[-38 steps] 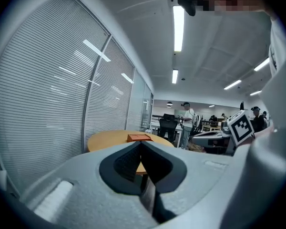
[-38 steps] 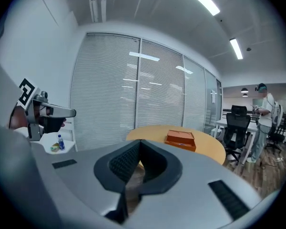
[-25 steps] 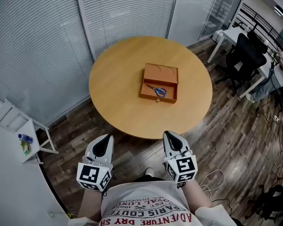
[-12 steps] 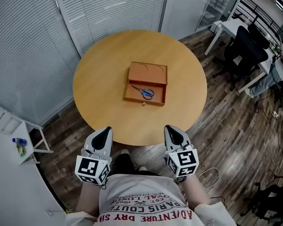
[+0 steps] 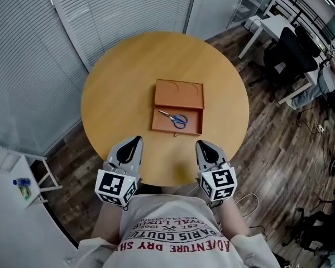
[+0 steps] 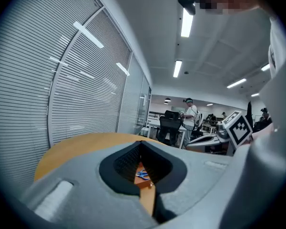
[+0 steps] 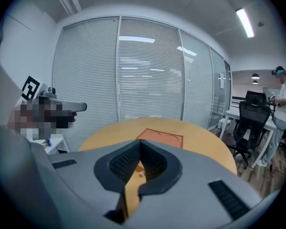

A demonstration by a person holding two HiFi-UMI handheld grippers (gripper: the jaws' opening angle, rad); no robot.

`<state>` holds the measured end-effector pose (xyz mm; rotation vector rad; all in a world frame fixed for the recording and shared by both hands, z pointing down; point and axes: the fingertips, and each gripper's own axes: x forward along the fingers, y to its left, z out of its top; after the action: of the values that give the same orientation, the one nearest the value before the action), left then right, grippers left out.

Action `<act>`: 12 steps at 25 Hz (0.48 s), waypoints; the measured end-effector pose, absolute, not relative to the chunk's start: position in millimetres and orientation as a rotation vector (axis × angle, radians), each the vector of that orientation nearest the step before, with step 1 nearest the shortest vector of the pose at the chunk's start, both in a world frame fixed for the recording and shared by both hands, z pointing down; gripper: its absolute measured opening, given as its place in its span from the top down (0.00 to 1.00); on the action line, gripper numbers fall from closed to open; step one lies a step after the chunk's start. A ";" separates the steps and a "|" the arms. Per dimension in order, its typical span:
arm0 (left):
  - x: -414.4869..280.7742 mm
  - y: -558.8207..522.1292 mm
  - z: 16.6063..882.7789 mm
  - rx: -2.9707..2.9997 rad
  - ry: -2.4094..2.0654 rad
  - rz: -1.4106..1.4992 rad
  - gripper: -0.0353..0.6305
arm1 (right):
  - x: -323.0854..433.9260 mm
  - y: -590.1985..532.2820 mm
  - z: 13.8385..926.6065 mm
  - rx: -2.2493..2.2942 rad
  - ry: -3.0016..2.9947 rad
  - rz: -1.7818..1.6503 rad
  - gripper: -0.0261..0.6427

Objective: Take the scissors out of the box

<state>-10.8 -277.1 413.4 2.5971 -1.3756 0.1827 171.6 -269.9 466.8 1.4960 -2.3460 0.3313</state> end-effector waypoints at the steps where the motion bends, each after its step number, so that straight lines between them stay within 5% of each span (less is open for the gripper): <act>1: -12.9 -285.1 415.1 2.600 -1.363 0.182 0.93 | 167.5 -276.9 470.4 1.484 -2.334 0.343 0.95; 12: -19.6 -339.9 452.6 2.494 -1.378 0.227 0.93 | 150.0 -338.9 537.3 1.160 -2.221 0.483 0.95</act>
<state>-19.6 -339.9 452.6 2.4936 -1.3782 0.2269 150.0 -338.9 537.3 1.1603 -2.2206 0.4829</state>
